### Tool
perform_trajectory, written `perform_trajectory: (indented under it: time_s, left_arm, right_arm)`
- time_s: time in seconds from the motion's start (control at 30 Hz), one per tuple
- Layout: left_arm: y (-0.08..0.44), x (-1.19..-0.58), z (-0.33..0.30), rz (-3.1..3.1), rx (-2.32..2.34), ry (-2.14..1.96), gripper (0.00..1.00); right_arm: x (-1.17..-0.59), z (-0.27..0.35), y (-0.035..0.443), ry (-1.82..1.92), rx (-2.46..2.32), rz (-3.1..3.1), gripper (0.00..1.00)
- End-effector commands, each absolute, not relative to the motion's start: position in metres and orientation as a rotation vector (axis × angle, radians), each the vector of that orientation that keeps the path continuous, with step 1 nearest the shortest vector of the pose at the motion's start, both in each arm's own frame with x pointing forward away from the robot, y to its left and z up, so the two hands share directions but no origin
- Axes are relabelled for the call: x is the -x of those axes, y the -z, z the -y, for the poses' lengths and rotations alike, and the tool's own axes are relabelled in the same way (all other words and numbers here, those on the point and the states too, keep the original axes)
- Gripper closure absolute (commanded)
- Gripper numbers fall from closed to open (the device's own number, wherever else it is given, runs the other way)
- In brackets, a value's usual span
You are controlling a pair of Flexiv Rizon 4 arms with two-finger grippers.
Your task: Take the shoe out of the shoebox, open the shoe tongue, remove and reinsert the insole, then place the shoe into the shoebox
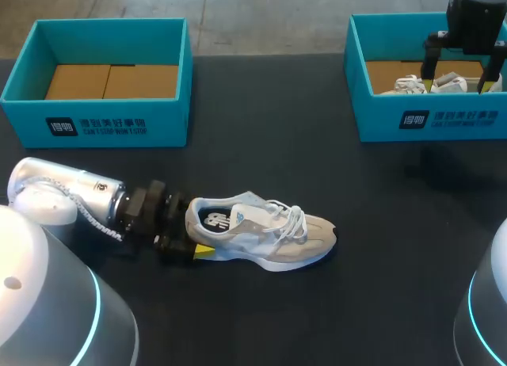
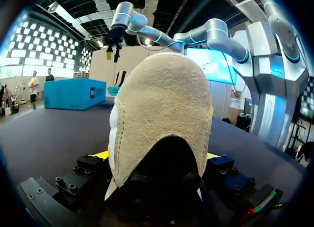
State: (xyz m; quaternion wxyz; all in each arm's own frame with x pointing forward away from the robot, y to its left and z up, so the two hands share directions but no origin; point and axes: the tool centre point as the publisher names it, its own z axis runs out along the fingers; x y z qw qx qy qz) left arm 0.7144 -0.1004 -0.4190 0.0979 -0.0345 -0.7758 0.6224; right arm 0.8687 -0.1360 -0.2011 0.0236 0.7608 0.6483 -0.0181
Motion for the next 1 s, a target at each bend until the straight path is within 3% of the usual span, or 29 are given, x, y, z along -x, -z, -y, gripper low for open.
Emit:
perform_trajectory:
  time_s: [0.03, 0.7, 0.77, 0.8, 0.83, 0.9, 1.0]
  left_arm:
    - [0.4206, -0.7116, 0.1044, 2.307, 0.092, -1.850, 0.00]
    - [0.4247, -0.7115, 0.1105, 2.324, 0.120, -1.870, 0.00]
    - [0.4258, -0.7119, 0.1108, 2.337, 0.124, -1.872, 0.16]
    - [0.4262, -0.7121, 0.1108, 2.338, 0.124, -1.873, 0.32]
    - [0.4265, -0.7126, 0.1107, 2.339, 0.123, -1.877, 0.64]
    - [0.4275, -0.7136, 0.1105, 2.343, 0.124, -1.881, 1.00]
    - [0.4283, -0.7143, 0.1093, 2.342, 0.127, -1.886, 1.00]
  right_arm:
    - [-0.8680, 0.1365, 0.2016, 0.052, -2.354, -2.006, 0.00]
    - [-0.8680, 0.1365, 0.2016, 0.052, -2.354, -2.006, 0.00]
    - [-0.8680, 0.1365, 0.2016, 0.052, -2.354, -2.006, 0.00]
    - [-0.8680, 0.1365, 0.2016, 0.052, -2.354, -2.006, 0.00]
    - [-0.8680, 0.1365, 0.2016, 0.052, -2.354, -2.006, 0.00]
    - [-0.8680, 0.1365, 0.2016, 0.052, -2.354, -2.006, 0.00]
    - [-0.8680, 0.1365, 0.2016, 0.052, -2.354, -2.006, 0.00]
